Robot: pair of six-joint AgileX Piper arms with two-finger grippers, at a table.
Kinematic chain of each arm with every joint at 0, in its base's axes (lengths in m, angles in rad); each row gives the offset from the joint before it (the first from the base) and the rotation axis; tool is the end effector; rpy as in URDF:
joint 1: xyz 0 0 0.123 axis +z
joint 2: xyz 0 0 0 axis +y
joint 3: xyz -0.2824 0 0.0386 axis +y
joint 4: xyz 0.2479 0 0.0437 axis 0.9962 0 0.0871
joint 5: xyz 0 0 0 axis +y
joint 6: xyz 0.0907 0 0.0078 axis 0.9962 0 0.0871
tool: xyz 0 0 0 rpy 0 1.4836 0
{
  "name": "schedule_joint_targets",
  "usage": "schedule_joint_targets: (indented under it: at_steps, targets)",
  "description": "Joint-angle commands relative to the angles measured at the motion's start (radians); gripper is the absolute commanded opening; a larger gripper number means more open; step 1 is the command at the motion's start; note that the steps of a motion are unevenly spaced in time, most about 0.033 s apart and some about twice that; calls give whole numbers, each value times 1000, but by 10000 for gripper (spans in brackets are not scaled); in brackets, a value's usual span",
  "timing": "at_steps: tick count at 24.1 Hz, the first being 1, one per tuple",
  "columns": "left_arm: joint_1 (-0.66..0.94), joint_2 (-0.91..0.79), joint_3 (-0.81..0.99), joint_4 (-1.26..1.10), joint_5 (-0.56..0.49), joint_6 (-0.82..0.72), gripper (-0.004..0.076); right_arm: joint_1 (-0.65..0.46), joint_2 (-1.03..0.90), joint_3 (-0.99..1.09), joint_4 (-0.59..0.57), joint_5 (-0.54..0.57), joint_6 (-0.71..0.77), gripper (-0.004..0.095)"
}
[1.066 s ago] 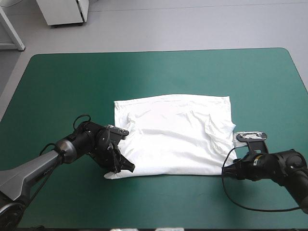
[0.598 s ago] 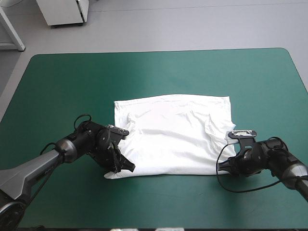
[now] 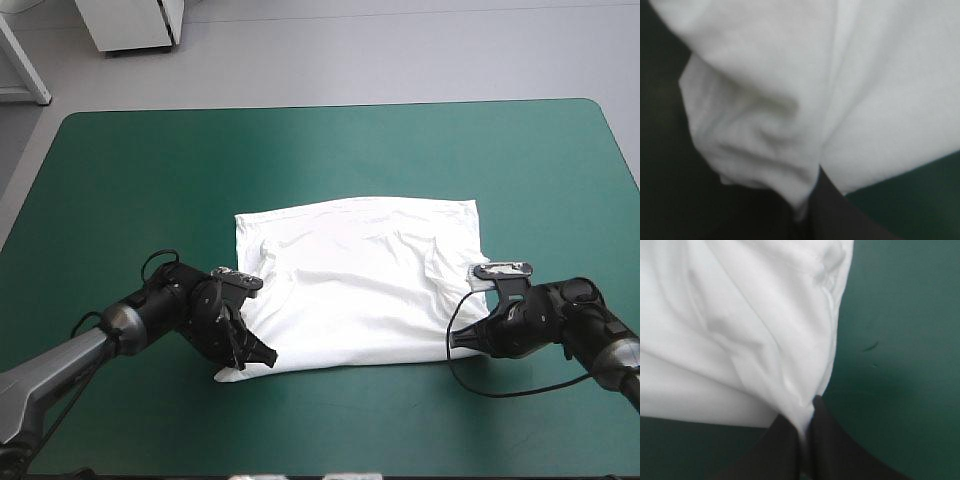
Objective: Fold the cloth
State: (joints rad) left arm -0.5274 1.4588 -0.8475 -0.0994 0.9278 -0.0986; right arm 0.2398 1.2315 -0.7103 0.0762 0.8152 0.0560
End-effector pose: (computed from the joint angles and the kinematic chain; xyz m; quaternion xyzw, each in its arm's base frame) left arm 0.2087 -0.1299 0.2114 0.1854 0.9800 -0.0577 0.0437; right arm 0.2007 0.0543 0.2304 -0.0693 0.9842 0.0548 0.1536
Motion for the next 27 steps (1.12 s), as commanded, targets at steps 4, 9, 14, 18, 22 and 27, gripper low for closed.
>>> schedule_joint_targets:
  at_steps: [4,9,14,18,22,27]
  targets:
    - [-8,-212,-72,-3,131,-42,-10,1,-149,-130,-3,154,-5,-13]
    - [-8,-287,-141,19,184,-49,-10,1,-220,-195,49,214,-5,-13]
    - [-8,-290,-229,40,217,-52,-10,1,-244,-270,97,223,-5,-13]
    - [-8,-288,-297,75,179,-69,-10,1,-229,-347,101,164,-5,-13]
    - [-7,-265,-326,223,116,-138,-10,1,-159,-372,61,61,-5,-13]
    - [-7,-176,-327,410,19,-233,-10,1,-25,-372,43,-95,-5,-13]
